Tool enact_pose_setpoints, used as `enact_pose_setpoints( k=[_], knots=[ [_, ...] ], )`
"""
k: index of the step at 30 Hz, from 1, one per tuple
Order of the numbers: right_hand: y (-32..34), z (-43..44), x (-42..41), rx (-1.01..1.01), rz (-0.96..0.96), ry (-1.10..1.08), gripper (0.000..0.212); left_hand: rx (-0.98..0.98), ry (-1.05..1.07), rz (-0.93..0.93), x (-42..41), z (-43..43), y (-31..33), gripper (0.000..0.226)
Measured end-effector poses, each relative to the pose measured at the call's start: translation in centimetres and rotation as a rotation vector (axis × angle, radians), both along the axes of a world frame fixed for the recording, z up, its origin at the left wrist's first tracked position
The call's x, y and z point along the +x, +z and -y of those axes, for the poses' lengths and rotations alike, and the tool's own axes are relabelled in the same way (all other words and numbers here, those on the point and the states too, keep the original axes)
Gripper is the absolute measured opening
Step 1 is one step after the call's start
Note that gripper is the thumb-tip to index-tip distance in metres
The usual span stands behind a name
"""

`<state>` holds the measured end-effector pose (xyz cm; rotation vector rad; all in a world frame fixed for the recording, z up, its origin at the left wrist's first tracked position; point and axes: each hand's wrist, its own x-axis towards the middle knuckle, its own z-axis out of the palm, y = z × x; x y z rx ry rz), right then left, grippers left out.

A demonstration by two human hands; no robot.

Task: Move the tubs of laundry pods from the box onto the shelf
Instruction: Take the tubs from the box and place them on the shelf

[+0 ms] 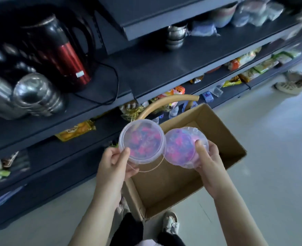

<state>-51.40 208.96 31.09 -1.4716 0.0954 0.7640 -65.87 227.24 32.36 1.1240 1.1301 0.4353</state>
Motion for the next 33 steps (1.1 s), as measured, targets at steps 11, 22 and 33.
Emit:
enact_pose_setpoints(
  k=[11,22,33],
  knots=[
    [13.3,-2.7,-8.9,0.4,0.054,0.312,0.044,0.067,0.193,0.125,-12.6,-2.9,13.1,0.018],
    [20.5,-13.2,-22.1,0.495,0.11,0.164,0.027,0.192,0.105,0.28,-26.5,-12.8,21.1,0.021],
    [25.0,-20.5,-25.3,0.358,0.825,0.083,0.036,0.237,0.055,0.324,-30.3,-19.2,24.8,0.022]
  ],
)
